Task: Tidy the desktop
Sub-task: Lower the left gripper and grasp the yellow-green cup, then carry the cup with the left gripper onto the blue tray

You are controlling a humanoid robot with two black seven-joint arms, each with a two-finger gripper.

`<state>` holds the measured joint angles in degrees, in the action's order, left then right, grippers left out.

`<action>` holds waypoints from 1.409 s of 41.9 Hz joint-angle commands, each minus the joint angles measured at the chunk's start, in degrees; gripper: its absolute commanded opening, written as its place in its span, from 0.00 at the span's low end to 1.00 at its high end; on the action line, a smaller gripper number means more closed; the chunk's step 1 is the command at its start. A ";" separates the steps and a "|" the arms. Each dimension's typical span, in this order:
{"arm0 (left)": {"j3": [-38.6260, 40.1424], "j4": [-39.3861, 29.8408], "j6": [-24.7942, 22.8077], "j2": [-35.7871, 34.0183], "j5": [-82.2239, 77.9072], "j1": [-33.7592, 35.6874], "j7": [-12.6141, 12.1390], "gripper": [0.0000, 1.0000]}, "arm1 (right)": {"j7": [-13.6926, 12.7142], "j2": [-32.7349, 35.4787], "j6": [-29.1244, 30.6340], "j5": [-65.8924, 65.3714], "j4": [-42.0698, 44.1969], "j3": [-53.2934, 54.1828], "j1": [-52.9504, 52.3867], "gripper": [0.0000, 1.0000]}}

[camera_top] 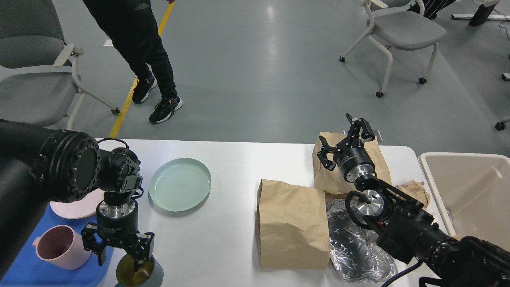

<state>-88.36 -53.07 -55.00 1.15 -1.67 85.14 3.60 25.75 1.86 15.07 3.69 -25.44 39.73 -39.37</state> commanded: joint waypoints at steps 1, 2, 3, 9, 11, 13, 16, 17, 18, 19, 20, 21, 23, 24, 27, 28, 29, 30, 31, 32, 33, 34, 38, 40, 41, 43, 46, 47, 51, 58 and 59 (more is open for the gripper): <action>0.03 -0.01 0.00 -0.01 0.09 -0.07 0.26 0.44 | 0.00 -0.02 -0.04 0.00 -0.05 0.00 0.00 1.00; 0.03 -0.01 0.00 -0.01 0.18 -0.07 0.26 0.36 | 0.00 -0.02 0.04 0.00 -0.05 0.00 0.00 1.00; 0.03 -0.01 0.00 -0.01 0.18 0.02 0.26 0.30 | 0.00 0.07 -0.04 0.00 0.04 0.00 0.00 1.00; -0.06 -0.01 0.00 -0.01 0.35 -0.15 0.26 0.09 | 0.00 -0.02 -0.04 0.00 0.04 0.00 0.00 1.00; -0.06 -0.01 0.00 -0.10 0.79 -0.24 0.35 0.02 | 0.00 -0.02 -0.04 0.00 0.04 0.00 0.00 1.00; -0.15 -0.01 0.00 -0.10 0.88 -0.33 0.35 0.00 | 0.00 -0.02 -0.04 0.00 -0.05 0.00 0.00 1.00; -0.15 0.08 0.00 -0.10 0.97 -0.50 0.35 0.00 | 0.00 -0.02 -0.04 0.00 -0.05 0.00 0.00 1.00; -0.06 0.08 0.00 -0.10 1.05 -0.68 0.26 0.00 | 0.00 -0.02 0.04 0.00 0.04 0.00 0.00 1.00; -0.06 0.08 0.00 -0.10 1.06 -0.68 0.26 0.00 | -0.08 -0.02 -0.04 0.00 0.04 0.00 0.00 1.00; -0.06 0.08 0.00 -0.10 1.06 -0.59 0.35 0.00 | -0.09 -0.02 -0.04 0.00 0.04 0.00 0.00 1.00; 0.02 -0.01 0.00 -0.19 1.06 -0.51 0.35 0.00 | 0.00 -0.02 -0.04 0.00 0.04 0.00 0.00 1.00; 0.03 -0.01 0.00 -0.19 1.06 -0.42 0.44 0.00 | 0.00 0.07 -0.04 0.00 0.04 0.00 0.00 1.00; 0.38 -0.01 0.00 -0.19 1.06 0.02 0.44 0.00 | -0.08 -0.02 0.05 0.00 0.04 0.00 0.00 1.00; 0.72 -0.01 0.00 -0.27 1.06 0.20 0.44 0.00 | 0.00 0.07 -0.04 0.00 -0.05 0.00 0.00 1.00; 1.17 -0.10 0.00 -0.54 1.06 0.90 0.53 0.00 | 0.00 -0.02 -0.04 0.00 -0.05 0.00 0.00 1.00; 1.25 -0.10 0.00 -0.54 1.06 1.25 0.53 0.00 | 0.00 0.07 -0.04 0.00 -0.05 0.00 0.00 1.00; 1.26 -0.19 0.00 -0.54 1.06 1.77 0.53 0.00 | 0.00 -0.02 -0.04 0.00 0.04 0.00 0.00 1.00; 1.26 -0.19 0.00 -0.71 1.06 2.30 0.61 0.00 | 0.00 -0.02 -0.04 0.00 -0.05 0.00 0.00 1.00; 1.26 -0.19 0.00 -0.89 1.06 3.61 0.79 0.00 | 0.00 -0.02 0.04 0.00 0.04 0.00 0.00 1.00; 1.34 -0.19 0.00 -0.89 0.97 4.32 0.79 0.00 | 0.00 -0.02 0.05 0.00 -0.05 0.00 0.00 1.00; 1.60 -0.19 0.00 -0.98 0.97 5.03 0.79 0.00 | 0.00 -0.02 -0.04 0.00 -0.05 0.00 0.00 1.00; 1.96 -0.19 0.00 -1.07 0.97 5.73 0.79 0.00 | 0.00 -0.02 0.04 0.00 -0.05 0.00 0.00 1.00; 3.54 -0.19 0.00 -1.68 0.79 8.80 0.53 0.00 | 0.00 -0.02 0.05 0.00 -0.05 0.00 0.00 1.00; 4.07 -0.27 0.00 -2.21 0.79 10.21 0.44 0.00 | 0.00 -0.02 0.05 0.00 -0.05 0.00 0.00 1.00; 4.33 -0.27 0.00 -2.56 0.79 10.83 0.44 0.00 | 0.00 -0.02 0.05 0.00 -0.05 0.00 0.00 1.00; 4.77 -0.27 0.00 -3.26 0.79 12.06 0.44 0.00 | 0.00 -0.02 -0.04 0.00 -0.05 0.00 0.00 1.00; 5.21 -0.27 0.00 -4.84 0.79 13.73 0.44 0.00 | 0.00 -0.02 -0.04 0.00 -0.05 0.00 0.00 1.00; 5.21 -0.19 0.00 -5.54 0.79 14.26 0.44 0.00 | 0.00 -0.02 0.04 0.00 -0.05 0.00 0.00 1.00; 5.12 0.08 0.00 -9.67 0.79 14.96 0.35 0.00 | 0.00 -0.02 -0.04 0.00 -0.05 0.00 0.00 1.00; 4.16 5.51 0.00 -18.19 0.00 13.82 0.35 0.00 | 0.00 0.07 0.05 0.00 -0.05 0.00 0.00 1.00; 3.89 6.66 0.00 -19.42 0.00 13.47 0.35 0.00 | 0.00 0.07 0.05 0.00 -0.05 0.00 0.00 1.00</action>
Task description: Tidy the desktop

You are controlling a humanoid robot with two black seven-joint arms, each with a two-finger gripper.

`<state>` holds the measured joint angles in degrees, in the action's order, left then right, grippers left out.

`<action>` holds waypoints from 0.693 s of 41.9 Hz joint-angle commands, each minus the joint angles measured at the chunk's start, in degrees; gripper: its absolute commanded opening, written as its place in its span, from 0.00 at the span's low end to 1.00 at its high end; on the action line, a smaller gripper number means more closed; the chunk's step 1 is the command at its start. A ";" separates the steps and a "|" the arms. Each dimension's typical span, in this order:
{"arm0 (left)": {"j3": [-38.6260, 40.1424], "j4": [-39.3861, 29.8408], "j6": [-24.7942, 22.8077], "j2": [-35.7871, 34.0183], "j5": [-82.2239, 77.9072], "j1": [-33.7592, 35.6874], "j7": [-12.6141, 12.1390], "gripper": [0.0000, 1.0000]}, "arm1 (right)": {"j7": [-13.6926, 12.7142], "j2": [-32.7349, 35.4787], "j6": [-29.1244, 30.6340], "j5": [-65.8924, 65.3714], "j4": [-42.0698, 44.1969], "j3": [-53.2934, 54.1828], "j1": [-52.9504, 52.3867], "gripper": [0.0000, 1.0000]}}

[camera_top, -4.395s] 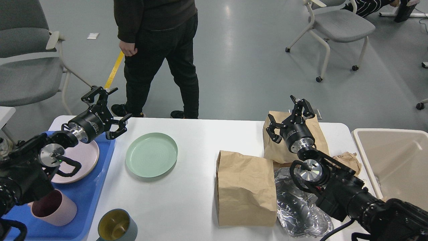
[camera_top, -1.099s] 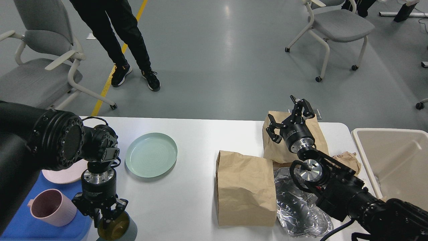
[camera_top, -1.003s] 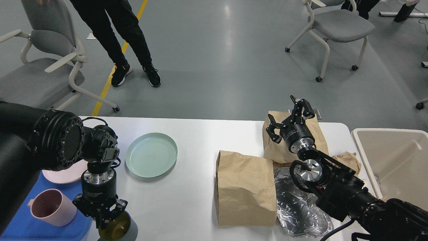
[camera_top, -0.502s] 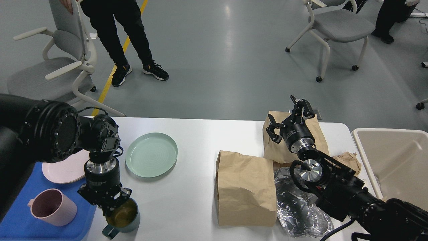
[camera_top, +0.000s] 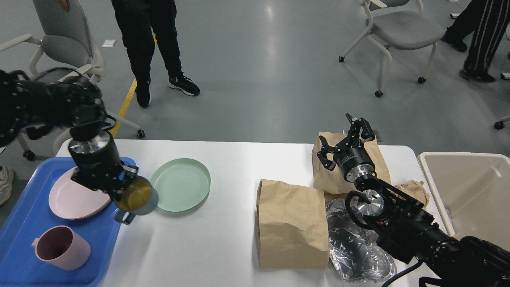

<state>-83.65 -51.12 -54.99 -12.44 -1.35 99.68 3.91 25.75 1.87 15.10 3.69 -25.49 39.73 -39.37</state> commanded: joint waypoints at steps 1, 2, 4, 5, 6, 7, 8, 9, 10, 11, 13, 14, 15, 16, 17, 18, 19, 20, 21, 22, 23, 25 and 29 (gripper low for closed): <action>-0.99 5.93 -0.01 -7.15 -0.32 -1.77 0.13 0.00 | 0.01 -0.02 0.02 0.00 0.00 0.00 0.00 1.00; -0.99 8.55 -0.01 -9.94 -0.23 -3.69 0.13 0.00 | 0.01 -0.02 0.02 0.00 0.00 0.00 0.00 1.00; -0.64 11.29 -0.01 -12.77 -0.14 -5.72 0.22 0.00 | 0.01 -0.02 0.02 0.00 0.00 0.00 0.00 1.00; -0.55 12.61 -0.01 -14.09 -0.14 -6.60 0.22 0.00 | 0.01 -0.02 0.02 0.00 0.00 0.00 0.00 1.00; -0.47 13.93 -0.01 -15.49 -0.14 -7.30 0.22 0.00 | 0.01 -0.02 0.02 0.00 0.00 0.00 0.00 1.00; -0.38 16.11 -0.01 -17.68 -0.14 -8.27 0.22 0.00 | 0.01 -0.02 0.02 0.00 0.00 0.00 0.00 1.00; -0.38 17.01 -0.01 -18.58 -0.14 -8.62 0.22 0.00 | 0.01 -0.02 -0.07 0.00 0.00 0.00 0.00 1.00; -0.38 17.80 -0.01 -19.45 -0.14 -8.98 0.22 0.00 | 0.01 -0.02 0.02 0.00 0.00 0.00 0.00 1.00; -0.38 18.41 -0.01 -20.16 -0.14 -9.33 0.22 0.00 | 0.01 -0.02 0.02 0.00 0.00 0.00 0.00 1.00; -0.46 18.94 -0.01 -20.69 -0.14 -9.59 0.22 0.00 | 0.01 0.06 0.02 0.00 0.00 0.00 0.00 1.00; -0.47 19.74 -0.01 -21.57 -0.14 -10.47 0.22 0.00 | -0.08 -0.02 0.02 0.00 0.00 0.00 0.00 1.00; -0.55 20.44 -0.01 -22.36 -0.14 -11.26 0.22 0.00 | 0.00 -0.02 0.02 0.00 0.00 0.00 0.00 1.00; -0.55 20.88 -0.01 -22.89 -0.14 -11.70 0.22 0.00 | 0.01 -0.02 0.02 0.00 0.00 0.00 0.00 1.00; -0.55 21.23 -0.01 -23.50 -0.14 -12.14 0.22 0.00 | 0.01 -0.02 -0.07 0.00 0.00 0.00 0.00 1.00; -0.55 21.58 -0.01 -24.29 -0.14 -12.67 0.13 0.00 | 0.01 0.06 0.02 0.00 0.00 0.00 0.00 1.00; -0.47 22.63 -0.01 -26.12 -0.14 -13.63 0.13 0.00 | 0.01 -0.02 0.02 0.00 0.00 0.00 0.00 1.00; -0.38 23.07 -0.01 -27.01 -0.14 -14.25 0.13 0.00 | 0.01 0.06 -0.07 0.00 0.00 0.00 0.00 1.00; -0.20 23.51 -0.01 -27.72 -0.14 -14.86 0.13 0.00 | 0.01 -0.02 -0.07 0.00 0.00 0.00 0.00 1.00; -0.03 23.87 -0.01 -28.16 -0.14 -15.65 0.13 0.00 | 0.01 0.06 0.02 0.00 0.00 0.00 0.00 1.00; 0.24 24.13 -0.01 -28.60 -0.14 -16.36 0.13 0.00 | 0.01 -0.02 0.02 0.00 0.00 0.00 0.00 1.00; 0.50 24.40 -0.01 -28.87 -0.14 -16.97 0.13 0.00 | 0.01 0.06 0.02 0.00 0.00 0.00 0.00 1.00; 0.76 24.75 -0.01 -29.30 -0.14 -18.29 0.13 0.00 | 0.01 0.06 0.02 0.00 0.00 0.00 0.00 1.00; 0.77 25.63 -0.01 -29.40 -0.23 -21.28 0.13 0.00 | 0.01 -0.02 0.02 0.00 0.00 0.00 0.00 1.00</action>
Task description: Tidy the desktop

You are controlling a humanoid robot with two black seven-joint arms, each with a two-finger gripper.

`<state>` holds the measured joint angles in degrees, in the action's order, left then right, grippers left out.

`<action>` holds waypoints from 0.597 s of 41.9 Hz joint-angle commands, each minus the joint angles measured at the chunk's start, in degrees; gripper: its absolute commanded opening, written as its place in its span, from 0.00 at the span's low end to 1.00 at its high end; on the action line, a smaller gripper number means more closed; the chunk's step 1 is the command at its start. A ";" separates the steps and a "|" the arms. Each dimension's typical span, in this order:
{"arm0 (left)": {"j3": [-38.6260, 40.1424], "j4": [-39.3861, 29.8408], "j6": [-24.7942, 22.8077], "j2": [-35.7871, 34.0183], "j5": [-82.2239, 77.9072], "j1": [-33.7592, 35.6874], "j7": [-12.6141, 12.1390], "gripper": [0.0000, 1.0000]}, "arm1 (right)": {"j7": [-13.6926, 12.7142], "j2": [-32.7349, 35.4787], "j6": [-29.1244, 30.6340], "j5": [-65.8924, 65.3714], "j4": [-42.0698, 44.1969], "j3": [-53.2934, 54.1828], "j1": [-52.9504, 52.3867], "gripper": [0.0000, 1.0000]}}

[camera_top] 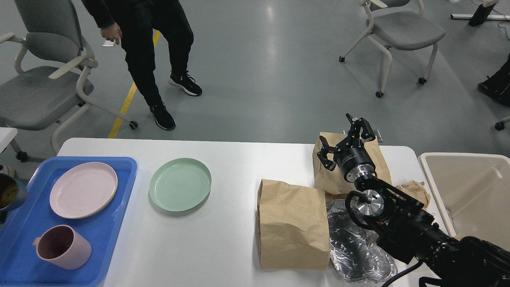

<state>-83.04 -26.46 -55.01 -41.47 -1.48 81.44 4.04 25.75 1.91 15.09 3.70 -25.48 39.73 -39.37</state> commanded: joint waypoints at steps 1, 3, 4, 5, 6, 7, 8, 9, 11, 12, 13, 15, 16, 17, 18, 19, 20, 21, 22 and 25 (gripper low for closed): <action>0.16 1.06 0.01 -0.37 -0.10 -3.65 0.00 0.00 | 0.01 -0.06 -0.06 0.00 -0.01 0.00 0.00 1.00; 0.16 1.15 0.01 -0.37 -0.10 -4.88 0.00 0.00 | 0.01 0.03 0.03 0.00 -0.01 0.00 0.00 1.00; 0.24 1.15 0.01 -0.37 -0.10 -5.50 0.00 0.00 | 0.01 0.03 0.03 0.00 -0.01 0.00 0.00 1.00; 0.33 1.15 0.01 -0.37 -0.10 -6.37 0.00 0.00 | 0.01 -0.06 0.03 0.00 -0.01 0.00 0.00 1.00; 0.33 1.15 0.01 -0.37 -0.10 -6.73 0.00 0.00 | 0.01 0.03 0.03 0.00 -0.01 0.00 0.00 1.00; 0.33 1.15 0.01 -0.28 -0.10 -6.91 0.00 0.00 | 0.01 -0.06 0.03 0.00 -0.01 0.00 0.00 1.00; 0.42 1.15 0.01 -0.28 -0.10 -7.08 0.00 0.00 | 0.01 -0.06 0.03 0.00 -0.01 0.00 0.00 1.00; 0.42 1.06 0.01 0.16 -0.10 -7.09 0.00 0.00 | 0.01 -0.06 0.03 0.00 -0.01 0.00 0.00 1.00; 0.51 1.06 0.01 0.25 -0.10 -7.09 0.09 0.00 | 0.01 0.03 0.03 0.00 -0.01 0.00 0.00 1.00; 0.51 0.97 0.01 0.33 -0.10 -7.17 0.09 0.00 | 0.01 -0.06 -0.06 0.00 -0.01 0.00 0.00 1.00; 0.42 0.97 0.01 0.42 -0.10 -7.26 0.09 0.00 | 0.01 0.03 0.03 0.00 -0.01 0.00 0.00 1.00; 0.51 0.97 0.01 0.51 -0.10 -7.87 0.09 0.00 | 0.01 -0.06 0.03 0.00 -0.01 0.00 0.00 1.00; 0.59 1.06 0.01 0.51 -0.10 -8.22 0.09 0.00 | 0.01 -0.06 0.03 0.00 -0.01 0.00 0.00 1.00; 0.60 0.97 0.01 0.60 -0.10 -8.40 0.09 0.00 | 0.01 0.03 0.03 0.00 -0.01 0.00 0.00 1.00; 0.68 1.06 0.01 0.60 -0.10 -8.58 0.09 0.00 | 0.01 -0.06 0.03 0.00 -0.01 0.00 0.00 1.00; 1.21 0.97 0.01 0.69 -0.02 -8.67 0.09 0.00 | 0.01 0.03 -0.06 0.00 -0.01 0.00 0.00 1.00; 1.65 0.97 0.01 0.69 -0.02 -8.75 0.09 0.00 | 0.01 -0.06 0.03 0.00 -0.01 0.00 0.00 1.00; 2.00 0.97 0.01 0.77 -0.10 -9.02 0.09 0.00 | 0.01 -0.06 0.03 0.00 -0.01 0.00 0.00 1.00; 2.44 0.97 0.01 0.86 -0.10 -9.45 0.09 0.00 | 0.01 -0.06 0.03 0.00 -0.01 0.00 0.00 1.00; 3.67 0.97 0.01 1.21 -0.10 -12.44 0.09 0.00 | -0.08 -0.06 0.03 0.00 -0.01 0.00 0.00 1.00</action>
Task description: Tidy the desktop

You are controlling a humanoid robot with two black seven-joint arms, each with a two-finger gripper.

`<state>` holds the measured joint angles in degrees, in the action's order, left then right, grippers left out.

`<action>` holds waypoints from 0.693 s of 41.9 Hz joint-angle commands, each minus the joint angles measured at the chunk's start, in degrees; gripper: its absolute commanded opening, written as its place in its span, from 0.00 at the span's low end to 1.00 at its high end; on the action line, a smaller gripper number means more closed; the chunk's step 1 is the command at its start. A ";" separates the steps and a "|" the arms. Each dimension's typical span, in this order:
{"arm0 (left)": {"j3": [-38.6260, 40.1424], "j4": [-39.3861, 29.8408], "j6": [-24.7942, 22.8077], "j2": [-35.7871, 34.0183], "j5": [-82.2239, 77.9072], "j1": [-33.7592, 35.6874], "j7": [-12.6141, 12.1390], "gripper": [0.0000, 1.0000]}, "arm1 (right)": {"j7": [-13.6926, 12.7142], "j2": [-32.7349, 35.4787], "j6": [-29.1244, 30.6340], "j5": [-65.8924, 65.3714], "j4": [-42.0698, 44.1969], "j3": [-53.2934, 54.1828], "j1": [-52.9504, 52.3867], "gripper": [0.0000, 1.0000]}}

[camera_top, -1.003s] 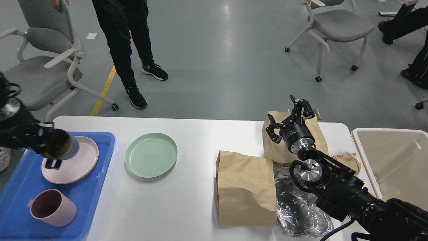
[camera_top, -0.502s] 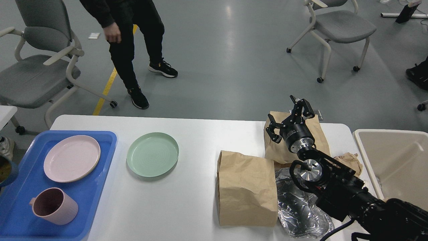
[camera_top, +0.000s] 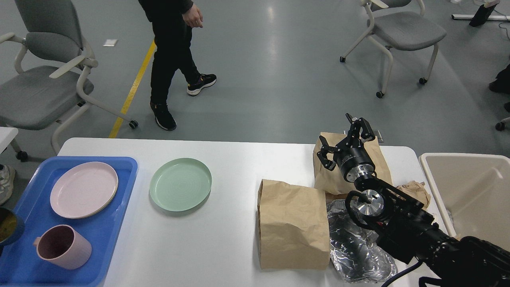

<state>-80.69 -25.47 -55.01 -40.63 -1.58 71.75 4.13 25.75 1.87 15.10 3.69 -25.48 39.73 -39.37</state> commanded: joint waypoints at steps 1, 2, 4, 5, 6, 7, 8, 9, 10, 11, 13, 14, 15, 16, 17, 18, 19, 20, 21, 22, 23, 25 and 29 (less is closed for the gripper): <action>1.42 0.07 0.01 0.55 0.00 -3.10 0.00 0.00 | 0.00 0.07 -0.07 0.00 -0.01 0.00 0.00 1.00; 1.42 0.07 0.01 0.73 0.00 -3.37 0.00 0.00 | 0.01 -0.02 0.01 0.00 -0.01 0.00 0.00 1.00; 1.42 0.07 0.01 1.17 0.00 -3.63 0.00 0.00 | 0.01 -0.02 0.02 0.00 -0.01 0.00 0.00 1.00; 1.42 0.07 0.01 1.26 0.00 -3.72 0.00 0.00 | 0.01 -0.02 0.02 0.00 -0.01 0.00 0.00 1.00; 1.42 0.07 0.01 1.43 0.00 -3.72 0.00 0.00 | 0.01 -0.02 -0.07 0.00 -0.01 0.00 0.00 1.00; 1.42 0.07 0.01 1.43 0.00 -3.89 0.00 0.00 | 0.01 -0.02 0.01 0.00 -0.01 0.00 0.00 1.00; 1.42 0.07 0.01 1.43 0.00 -4.42 0.00 0.00 | 0.01 -0.02 0.02 0.00 -0.01 0.00 0.00 1.00; 1.42 0.07 0.01 1.43 0.00 -4.51 0.00 0.00 | 0.01 0.07 0.02 0.00 -0.01 0.00 0.00 1.00; 1.42 0.07 0.01 1.52 0.00 -4.60 0.00 0.00 | 0.01 -0.02 0.02 0.00 -0.01 0.00 0.00 1.00; 1.42 0.07 0.01 1.43 0.00 -4.60 0.00 0.00 | 0.01 0.07 0.02 0.00 -0.01 0.00 0.00 1.00; 1.42 0.07 0.01 1.52 0.00 -4.60 0.00 0.00 | 0.01 -0.02 -0.07 0.00 -0.01 0.00 0.00 1.00; 1.42 0.07 0.01 1.52 0.00 -4.60 0.00 0.00 | 0.01 -0.02 0.01 0.00 -0.01 0.00 0.00 1.00; 1.42 0.07 0.01 1.52 0.00 -4.60 0.00 0.00 | 0.01 -0.02 0.02 0.00 -0.01 0.00 0.00 1.00; 1.50 0.07 0.01 1.52 0.00 -4.60 0.00 0.01 | 0.01 -0.02 0.02 0.00 -0.01 0.00 0.00 1.00; 1.42 0.07 0.01 1.52 0.00 -4.60 0.00 0.02 | 0.01 -0.02 0.02 0.00 -0.01 0.00 0.00 1.00; 1.42 0.07 0.01 1.52 0.00 -4.60 0.00 0.04 | 0.01 -0.02 -0.07 0.00 -0.01 0.00 0.00 1.00; 1.42 0.07 0.01 1.52 0.00 -4.60 0.00 0.04 | 0.01 0.07 -0.07 0.00 -0.01 0.00 0.00 1.00; 1.42 0.07 0.01 1.52 0.00 -4.60 0.00 0.05 | 0.01 -0.02 -0.07 0.00 -0.01 0.00 0.00 1.00; 1.50 0.07 0.01 1.52 0.00 -4.51 0.00 0.06 | 0.01 0.07 0.01 0.00 -0.01 0.00 0.00 1.00; 1.42 0.07 0.01 1.52 0.00 -4.51 0.00 0.06 | 0.01 -0.02 -0.07 0.00 -0.01 0.00 0.00 1.00; 1.42 0.07 0.01 1.52 0.00 -4.51 0.00 0.07 | 0.01 -0.02 0.01 0.00 0.08 0.00 0.00 1.00; 1.50 0.07 0.01 1.61 0.00 -4.51 0.00 0.08 | 0.01 -0.02 0.02 0.00 0.08 0.00 0.00 1.00; 1.50 0.07 0.01 2.05 0.00 -4.51 0.00 0.13 | 0.01 -0.02 0.02 0.00 -0.01 0.00 0.00 1.00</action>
<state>-79.20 -25.40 -54.99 -39.01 -1.58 67.18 4.13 25.75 1.87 15.10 3.69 -25.49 39.73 -39.37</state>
